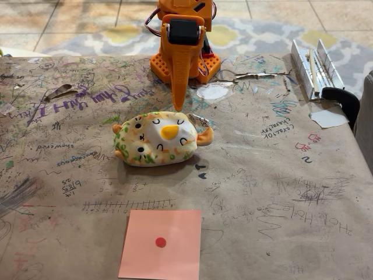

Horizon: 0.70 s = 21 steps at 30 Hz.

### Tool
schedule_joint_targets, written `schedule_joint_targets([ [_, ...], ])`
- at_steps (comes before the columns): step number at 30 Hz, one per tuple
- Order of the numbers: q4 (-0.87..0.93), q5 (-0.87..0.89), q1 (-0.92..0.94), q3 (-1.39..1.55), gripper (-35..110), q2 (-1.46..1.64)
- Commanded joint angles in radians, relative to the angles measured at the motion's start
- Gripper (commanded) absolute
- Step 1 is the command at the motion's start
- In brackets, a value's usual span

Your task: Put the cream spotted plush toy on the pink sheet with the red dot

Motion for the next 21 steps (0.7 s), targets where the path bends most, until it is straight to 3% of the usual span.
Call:
schedule_joint_targets([
  [1, 0.017, -0.014, 0.006, -0.015, 0, 0.018],
  [5, 0.017, -0.058, -0.012, -0.015, 0, 0.018],
  [7, -0.044, -0.25, -0.055, 0.0, 0, 0.014],
  [9, -0.008, -0.472, -0.057, -0.046, 0, 0.015],
  [11, 0.032, -0.808, -0.048, -0.052, 1, 0.015],
  [12, 0.029, -0.908, -0.02, -0.034, 7, 0.015],
  [14, 0.126, -1.275, 0.028, 0.0, 27, 0.011],
  [16, 0.239, -1.522, 0.063, -0.014, 27, 0.011],
  [18, 0.261, -1.626, 0.075, -0.049, 27, -0.034],
  [21, 0.199, -1.628, 0.101, -0.193, 27, -0.259],
])
